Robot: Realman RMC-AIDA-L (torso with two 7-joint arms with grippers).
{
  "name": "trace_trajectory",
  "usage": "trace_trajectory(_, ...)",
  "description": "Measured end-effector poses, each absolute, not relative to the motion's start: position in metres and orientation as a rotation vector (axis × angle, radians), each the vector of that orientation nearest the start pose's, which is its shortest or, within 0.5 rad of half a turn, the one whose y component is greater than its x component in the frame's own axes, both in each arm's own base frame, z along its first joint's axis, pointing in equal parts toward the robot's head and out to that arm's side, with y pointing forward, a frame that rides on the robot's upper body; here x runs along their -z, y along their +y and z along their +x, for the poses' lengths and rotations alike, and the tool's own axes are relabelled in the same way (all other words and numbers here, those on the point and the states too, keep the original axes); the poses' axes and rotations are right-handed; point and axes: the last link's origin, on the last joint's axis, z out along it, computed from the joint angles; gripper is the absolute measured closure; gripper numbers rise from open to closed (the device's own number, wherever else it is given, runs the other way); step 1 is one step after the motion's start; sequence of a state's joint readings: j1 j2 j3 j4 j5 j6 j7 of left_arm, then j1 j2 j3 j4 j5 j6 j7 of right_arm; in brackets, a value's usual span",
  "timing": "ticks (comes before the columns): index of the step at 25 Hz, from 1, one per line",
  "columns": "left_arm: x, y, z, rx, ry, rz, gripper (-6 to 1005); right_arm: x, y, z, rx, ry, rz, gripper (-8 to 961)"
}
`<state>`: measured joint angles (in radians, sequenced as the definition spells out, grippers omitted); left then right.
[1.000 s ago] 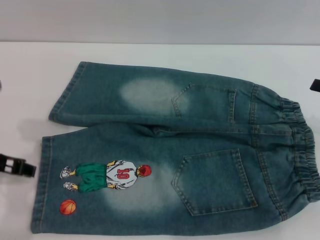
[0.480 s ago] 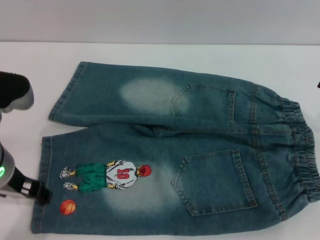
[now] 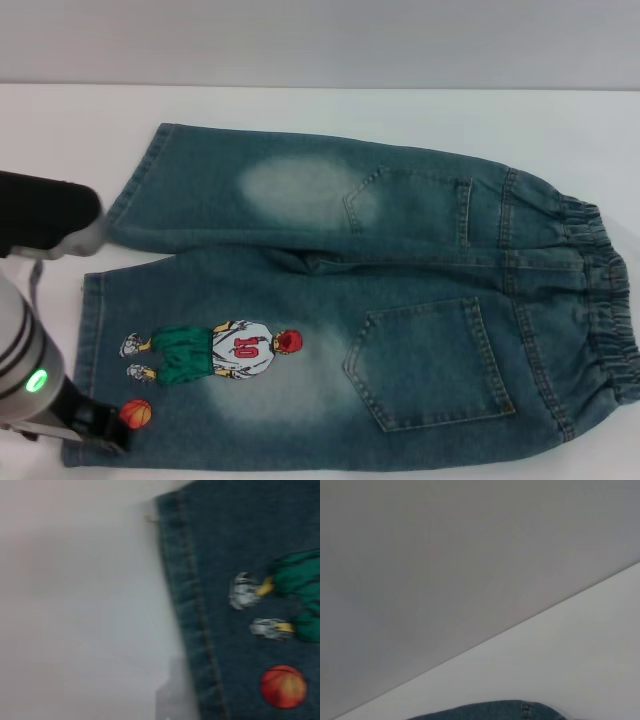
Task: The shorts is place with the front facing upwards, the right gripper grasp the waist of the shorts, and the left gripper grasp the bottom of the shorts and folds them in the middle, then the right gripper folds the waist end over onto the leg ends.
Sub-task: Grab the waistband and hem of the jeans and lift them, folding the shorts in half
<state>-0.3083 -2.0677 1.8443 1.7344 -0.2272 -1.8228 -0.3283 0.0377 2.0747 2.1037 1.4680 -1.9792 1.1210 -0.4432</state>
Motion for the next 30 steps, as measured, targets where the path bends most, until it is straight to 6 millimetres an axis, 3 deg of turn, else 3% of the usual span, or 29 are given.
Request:
trace_trajectory(7,0.013,0.251,-0.202,-0.784,-1.498,-1.908,174,-0.107,0.299,0.3,-0.645,1.565,-1.758,202)
trace_trajectory(30,0.023,0.247,-0.206,-0.832,-1.503,-1.907,175,-0.11,0.297,0.301,-0.636,1.549,-1.765,203)
